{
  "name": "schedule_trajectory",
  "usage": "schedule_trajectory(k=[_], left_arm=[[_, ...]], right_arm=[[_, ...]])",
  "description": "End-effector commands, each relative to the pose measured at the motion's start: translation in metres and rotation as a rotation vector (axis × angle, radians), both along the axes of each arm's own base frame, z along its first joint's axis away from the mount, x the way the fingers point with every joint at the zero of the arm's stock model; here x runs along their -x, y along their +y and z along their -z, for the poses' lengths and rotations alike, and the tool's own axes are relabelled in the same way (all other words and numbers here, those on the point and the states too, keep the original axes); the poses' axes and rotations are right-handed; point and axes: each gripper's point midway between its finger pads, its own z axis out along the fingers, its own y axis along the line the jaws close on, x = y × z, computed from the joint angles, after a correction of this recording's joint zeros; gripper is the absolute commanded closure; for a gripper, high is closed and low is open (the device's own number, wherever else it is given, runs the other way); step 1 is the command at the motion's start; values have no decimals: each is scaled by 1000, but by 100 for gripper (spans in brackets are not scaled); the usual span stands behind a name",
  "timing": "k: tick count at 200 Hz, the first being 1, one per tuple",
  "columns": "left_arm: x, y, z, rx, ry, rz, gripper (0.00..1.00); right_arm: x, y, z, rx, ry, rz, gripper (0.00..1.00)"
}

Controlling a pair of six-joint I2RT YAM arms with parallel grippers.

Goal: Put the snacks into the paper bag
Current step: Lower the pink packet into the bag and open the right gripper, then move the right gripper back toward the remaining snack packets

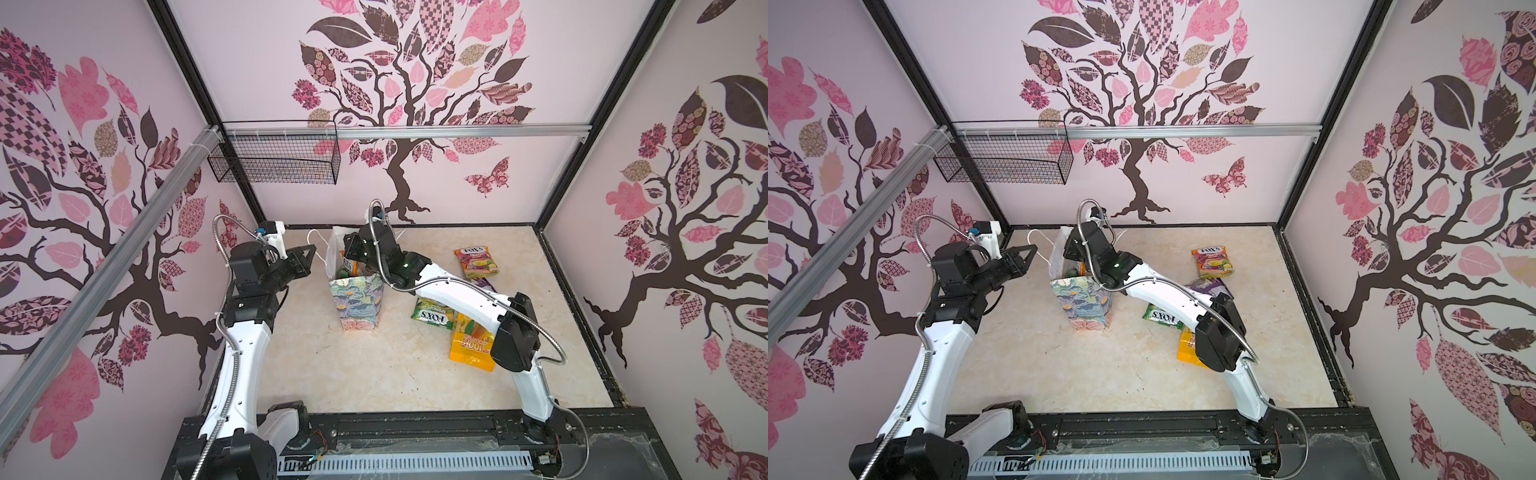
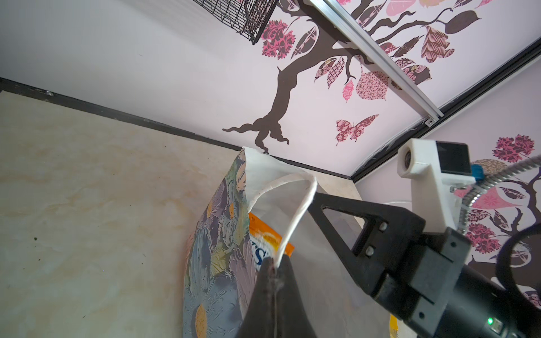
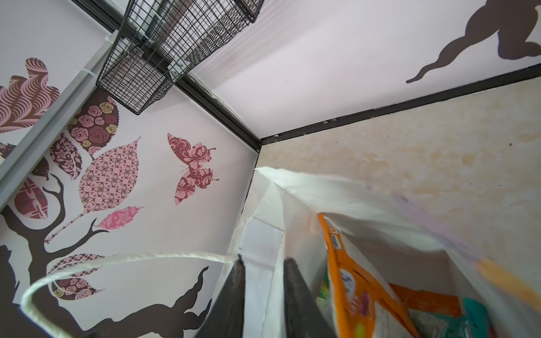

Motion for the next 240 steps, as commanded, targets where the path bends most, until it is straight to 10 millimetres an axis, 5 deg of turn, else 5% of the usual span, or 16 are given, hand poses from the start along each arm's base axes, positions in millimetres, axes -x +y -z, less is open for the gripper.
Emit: schedule_trajectory(k=[1, 88, 121, 186, 240], left_arm=[[3, 2, -18, -10, -69, -5, 100], [2, 1, -15, -8, -64, -1, 99], [3, 0, -16, -2, -65, 12, 96], [4, -3, -19, 7, -72, 28, 96], [3, -4, -17, 18, -73, 35, 95]], right_arm=[[4, -11, -52, -32, -86, 13, 71], [37, -22, -106, 1, -162, -92, 68], [65, -57, -146, 74, -220, -98, 66], [83, -132, -84, 222, -132, -51, 59], [79, -106, -42, 269, -93, -166, 50]])
